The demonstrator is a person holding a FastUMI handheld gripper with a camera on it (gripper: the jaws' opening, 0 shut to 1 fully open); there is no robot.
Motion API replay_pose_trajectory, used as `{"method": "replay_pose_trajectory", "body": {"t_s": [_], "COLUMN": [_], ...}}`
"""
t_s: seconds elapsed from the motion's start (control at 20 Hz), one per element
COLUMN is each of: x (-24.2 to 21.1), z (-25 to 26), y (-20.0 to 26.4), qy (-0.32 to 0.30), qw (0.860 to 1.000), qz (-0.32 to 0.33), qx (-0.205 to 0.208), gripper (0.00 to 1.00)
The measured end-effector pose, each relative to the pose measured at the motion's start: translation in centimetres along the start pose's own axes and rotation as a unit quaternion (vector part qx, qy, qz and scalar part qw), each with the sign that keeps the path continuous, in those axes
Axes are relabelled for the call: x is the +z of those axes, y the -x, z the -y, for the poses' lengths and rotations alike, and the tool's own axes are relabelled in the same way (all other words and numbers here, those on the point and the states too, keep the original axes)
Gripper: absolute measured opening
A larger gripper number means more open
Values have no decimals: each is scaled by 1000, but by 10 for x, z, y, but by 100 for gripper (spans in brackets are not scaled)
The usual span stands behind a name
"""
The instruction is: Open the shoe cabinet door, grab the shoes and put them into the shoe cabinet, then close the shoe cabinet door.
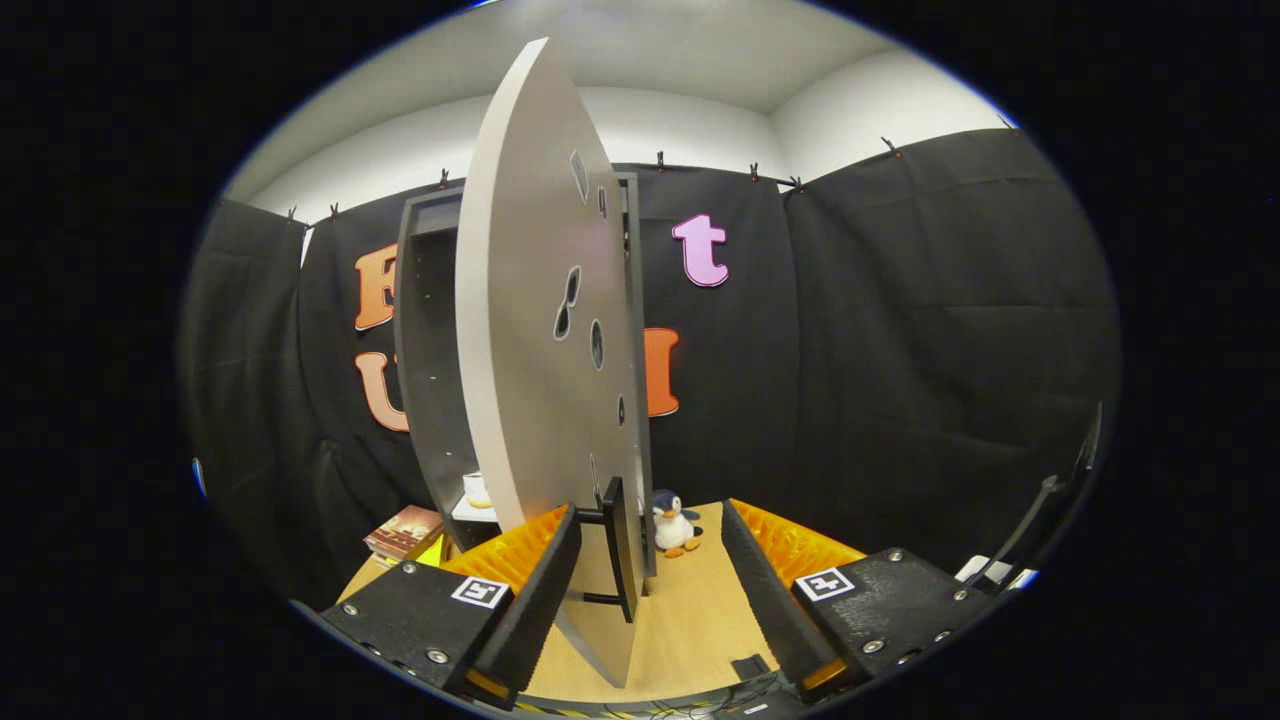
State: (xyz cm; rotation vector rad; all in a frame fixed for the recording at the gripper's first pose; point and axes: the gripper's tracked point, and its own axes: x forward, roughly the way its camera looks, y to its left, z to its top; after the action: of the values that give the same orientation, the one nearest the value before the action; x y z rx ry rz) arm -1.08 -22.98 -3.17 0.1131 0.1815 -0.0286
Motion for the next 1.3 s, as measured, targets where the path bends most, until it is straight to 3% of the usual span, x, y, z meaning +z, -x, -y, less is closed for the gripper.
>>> {"method": "replay_pose_trajectory", "body": {"t_s": [0.5, 0.65, 1.3], "x": [-24, -31, -30], "z": [-168, -210, -257], "y": [-64, -95, -169], "qy": [-21, -8, -18], "qw": [997, 996, 999], "qz": [-13, -19, -18], "qx": [78, 81, 47], "gripper": [90, 91, 91]}}
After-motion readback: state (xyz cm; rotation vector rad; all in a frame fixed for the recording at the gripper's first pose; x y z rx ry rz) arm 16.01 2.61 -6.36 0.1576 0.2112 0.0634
